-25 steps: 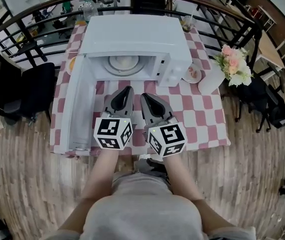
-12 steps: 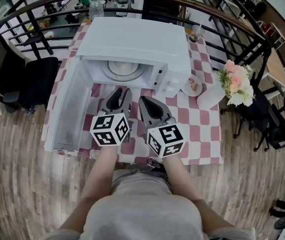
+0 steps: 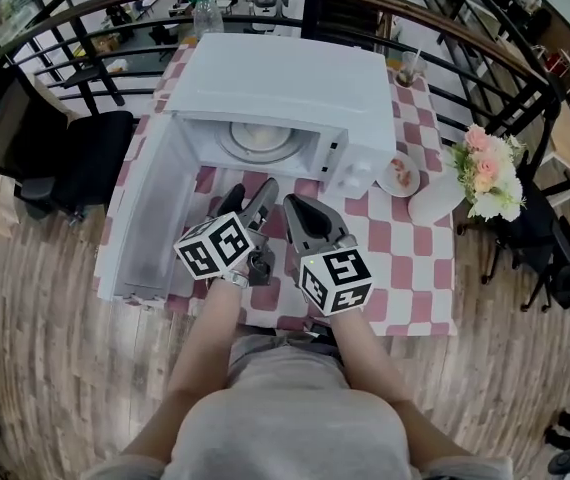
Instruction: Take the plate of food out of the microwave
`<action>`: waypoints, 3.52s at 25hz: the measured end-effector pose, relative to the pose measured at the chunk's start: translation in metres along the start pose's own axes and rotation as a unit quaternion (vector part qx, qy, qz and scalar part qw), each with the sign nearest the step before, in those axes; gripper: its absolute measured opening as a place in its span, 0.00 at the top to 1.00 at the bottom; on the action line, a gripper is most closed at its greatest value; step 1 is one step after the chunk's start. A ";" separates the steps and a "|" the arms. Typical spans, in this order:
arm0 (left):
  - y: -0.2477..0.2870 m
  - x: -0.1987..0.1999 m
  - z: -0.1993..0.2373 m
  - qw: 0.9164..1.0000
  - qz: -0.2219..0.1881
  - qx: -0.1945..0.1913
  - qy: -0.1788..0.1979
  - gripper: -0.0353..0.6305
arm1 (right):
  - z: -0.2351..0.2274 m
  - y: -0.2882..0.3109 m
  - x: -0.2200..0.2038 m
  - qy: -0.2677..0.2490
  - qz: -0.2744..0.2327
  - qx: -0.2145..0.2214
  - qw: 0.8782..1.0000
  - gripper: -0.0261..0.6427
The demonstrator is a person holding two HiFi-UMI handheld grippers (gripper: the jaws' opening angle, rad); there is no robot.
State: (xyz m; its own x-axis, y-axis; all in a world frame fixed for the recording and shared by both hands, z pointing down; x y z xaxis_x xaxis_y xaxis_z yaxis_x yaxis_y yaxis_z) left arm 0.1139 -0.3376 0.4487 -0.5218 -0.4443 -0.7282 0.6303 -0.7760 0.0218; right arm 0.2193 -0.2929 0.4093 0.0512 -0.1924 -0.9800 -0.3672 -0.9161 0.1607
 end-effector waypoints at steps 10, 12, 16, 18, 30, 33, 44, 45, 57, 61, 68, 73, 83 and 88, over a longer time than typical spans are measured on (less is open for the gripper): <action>0.025 -0.006 0.054 0.985 -0.049 0.014 -0.166 0.37 | -0.011 0.021 -0.014 0.010 0.025 -0.016 1.000 0.93; 0.033 -0.007 0.063 0.983 -0.055 0.018 -0.177 0.37 | -0.011 0.026 -0.020 0.011 0.032 -0.018 0.999 0.93; 0.044 -0.006 0.083 0.975 -0.073 0.030 -0.207 0.37 | -0.009 0.035 -0.028 0.011 0.044 -0.020 0.999 0.93; 0.050 -0.007 0.094 0.972 -0.074 0.040 -0.220 0.37 | -0.010 0.041 -0.032 0.009 0.048 -0.023 0.999 0.93; 0.073 -0.028 0.145 0.929 -0.053 0.144 -0.337 0.37 | -0.022 0.057 -0.053 0.017 0.082 -0.050 0.995 0.93; 0.080 -0.027 0.154 0.918 -0.056 0.168 -0.355 0.37 | -0.025 0.060 -0.060 0.021 0.092 -0.054 0.994 0.93; 0.102 -0.027 0.177 0.899 -0.050 0.225 -0.372 0.37 | -0.035 0.070 -0.068 0.030 0.109 -0.063 0.992 0.93; 0.103 -0.028 0.179 0.897 -0.050 0.230 -0.373 0.37 | -0.036 0.070 -0.068 0.031 0.109 -0.064 0.991 0.93; 0.100 -0.030 0.178 0.893 -0.063 0.236 -0.379 0.45 | -0.037 0.073 -0.067 0.035 0.107 -0.059 0.992 0.93; 0.097 -0.031 0.176 0.895 -0.067 0.227 -0.379 0.49 | -0.039 0.071 -0.065 0.037 0.104 -0.060 0.992 0.93; 0.089 -0.034 0.170 0.893 -0.084 0.214 -0.386 0.55 | -0.038 0.067 -0.062 0.038 0.099 -0.060 0.993 0.93; 0.081 -0.035 0.166 0.891 -0.087 0.213 -0.391 0.58 | -0.034 0.066 -0.059 0.037 0.094 -0.056 0.993 0.93; 0.074 -0.029 0.156 0.890 -0.096 0.205 -0.397 0.78 | -0.034 0.062 -0.056 0.036 0.089 -0.059 0.994 0.93; 0.072 -0.027 0.152 0.889 -0.097 0.192 -0.405 0.89 | -0.033 0.062 -0.056 0.035 0.087 -0.060 0.994 0.93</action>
State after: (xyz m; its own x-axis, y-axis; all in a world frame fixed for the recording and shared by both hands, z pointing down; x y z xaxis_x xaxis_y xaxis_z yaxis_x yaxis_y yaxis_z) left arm 0.0854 -0.4495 0.5738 -0.9399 -0.3412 -0.0154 0.3217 -0.8995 0.2956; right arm 0.2241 -0.3501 0.4779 0.0616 -0.3720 -0.9262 -0.2631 -0.9012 0.3445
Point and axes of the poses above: the fingertips, and each gripper's own axes: y forward along the fingers, z to its left, x out of its top, the point moved 4 cm from there along -y, backward along the fingers, and after that the axes turned 14 degrees about -x, right-handed, at the moved point
